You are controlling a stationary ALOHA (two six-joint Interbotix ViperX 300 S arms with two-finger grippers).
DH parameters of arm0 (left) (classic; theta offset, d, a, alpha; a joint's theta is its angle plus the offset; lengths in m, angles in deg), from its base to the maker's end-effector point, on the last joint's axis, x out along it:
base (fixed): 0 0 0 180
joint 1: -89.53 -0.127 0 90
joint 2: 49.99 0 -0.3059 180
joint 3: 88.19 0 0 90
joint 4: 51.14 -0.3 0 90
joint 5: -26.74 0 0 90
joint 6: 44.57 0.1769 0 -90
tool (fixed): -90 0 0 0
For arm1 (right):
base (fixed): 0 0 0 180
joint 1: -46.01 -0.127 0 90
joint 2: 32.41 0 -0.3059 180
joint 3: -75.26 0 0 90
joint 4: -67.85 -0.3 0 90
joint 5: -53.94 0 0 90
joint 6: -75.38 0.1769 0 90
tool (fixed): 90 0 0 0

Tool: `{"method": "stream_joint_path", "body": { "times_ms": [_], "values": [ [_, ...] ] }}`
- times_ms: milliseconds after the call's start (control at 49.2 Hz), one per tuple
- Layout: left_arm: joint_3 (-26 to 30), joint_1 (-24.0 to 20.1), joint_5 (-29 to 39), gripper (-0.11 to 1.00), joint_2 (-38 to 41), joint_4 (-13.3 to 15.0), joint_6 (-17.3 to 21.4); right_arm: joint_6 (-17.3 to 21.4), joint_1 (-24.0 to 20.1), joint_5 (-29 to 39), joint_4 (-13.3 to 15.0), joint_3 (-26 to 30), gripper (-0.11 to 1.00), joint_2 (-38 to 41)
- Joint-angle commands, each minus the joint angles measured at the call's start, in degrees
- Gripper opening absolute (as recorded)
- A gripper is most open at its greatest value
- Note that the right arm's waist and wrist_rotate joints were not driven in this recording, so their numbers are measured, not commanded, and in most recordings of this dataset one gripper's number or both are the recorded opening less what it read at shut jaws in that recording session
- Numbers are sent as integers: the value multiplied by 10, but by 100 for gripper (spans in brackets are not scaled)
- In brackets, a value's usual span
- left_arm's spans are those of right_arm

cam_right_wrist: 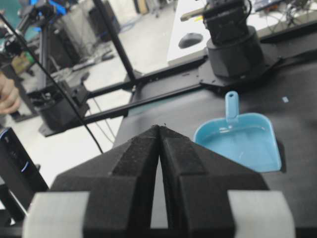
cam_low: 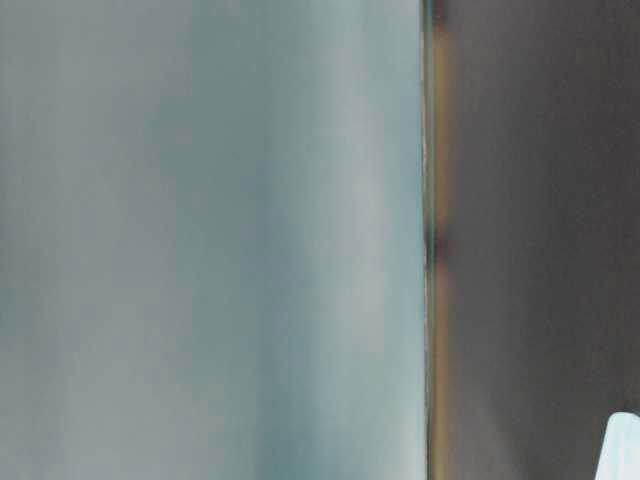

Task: Hold the dustpan with the left arm, while a human hand uses a hand brush to gather screws into the dustpan.
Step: 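Move the left gripper toward the blue dustpan handle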

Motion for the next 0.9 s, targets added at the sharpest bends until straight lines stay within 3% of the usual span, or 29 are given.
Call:
{"method": "stream_joint_path", "body": {
  "times_ms": [0, 142, 346, 549, 773, 875],
  "values": [
    [16, 7, 73, 6, 4, -22, -14, 0, 0, -3, -1, 4, 4, 4],
    [21, 7, 227, 0, 1, -22, -44, 1, 0, 38, -1, -7, 0, -12],
    [12, 5, 301, 0, -31, -23, -45, 0, 0, 122, -1, -16, 0, -50],
    [5, -6, 442, 0, -28, -23, -52, 0, 0, 181, 0, -40, 0, -87],
    [-17, -5, 473, 1, -18, -23, -71, 1, 0, 200, 0, -60, 0, -98],
    [-19, -4, 483, 15, -25, -23, -89, 1, 0, 205, -1, -62, 0, -98]
  ]
}}
